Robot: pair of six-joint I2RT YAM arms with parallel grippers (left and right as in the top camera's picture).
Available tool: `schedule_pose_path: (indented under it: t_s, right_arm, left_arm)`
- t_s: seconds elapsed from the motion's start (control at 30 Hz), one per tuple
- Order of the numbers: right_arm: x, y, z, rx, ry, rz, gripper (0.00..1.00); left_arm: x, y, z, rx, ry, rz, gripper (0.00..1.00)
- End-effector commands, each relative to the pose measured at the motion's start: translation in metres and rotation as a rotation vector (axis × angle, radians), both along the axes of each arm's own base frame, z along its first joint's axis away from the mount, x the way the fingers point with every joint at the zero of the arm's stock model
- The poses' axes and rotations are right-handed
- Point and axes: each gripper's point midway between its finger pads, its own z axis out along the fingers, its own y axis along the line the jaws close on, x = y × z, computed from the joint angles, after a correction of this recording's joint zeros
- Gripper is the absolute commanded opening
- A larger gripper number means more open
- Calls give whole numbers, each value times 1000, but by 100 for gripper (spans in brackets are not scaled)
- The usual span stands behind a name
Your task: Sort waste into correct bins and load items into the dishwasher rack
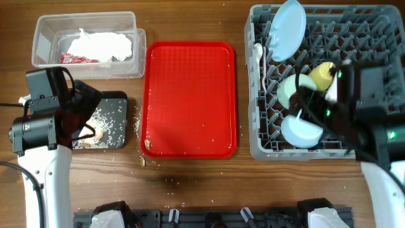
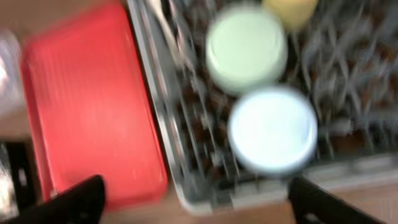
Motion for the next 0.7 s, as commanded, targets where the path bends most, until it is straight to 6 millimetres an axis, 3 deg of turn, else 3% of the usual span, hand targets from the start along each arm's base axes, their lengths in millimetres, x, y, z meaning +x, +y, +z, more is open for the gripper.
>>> schedule_pose_path:
  t_s: [0.0,0.43,0.67]
  right_arm:
    - [-36,18,-21,100,122,58,100]
    - [-42,13,-38,63,217,47,100]
    - [-21,15,-30,70,126,51,100]
  left_arm:
    - [0,2,3,11,-5,-6,100]
    - [0,2,3,10,-5,-6,100]
    - [0,2,3,11,-5,-6,100]
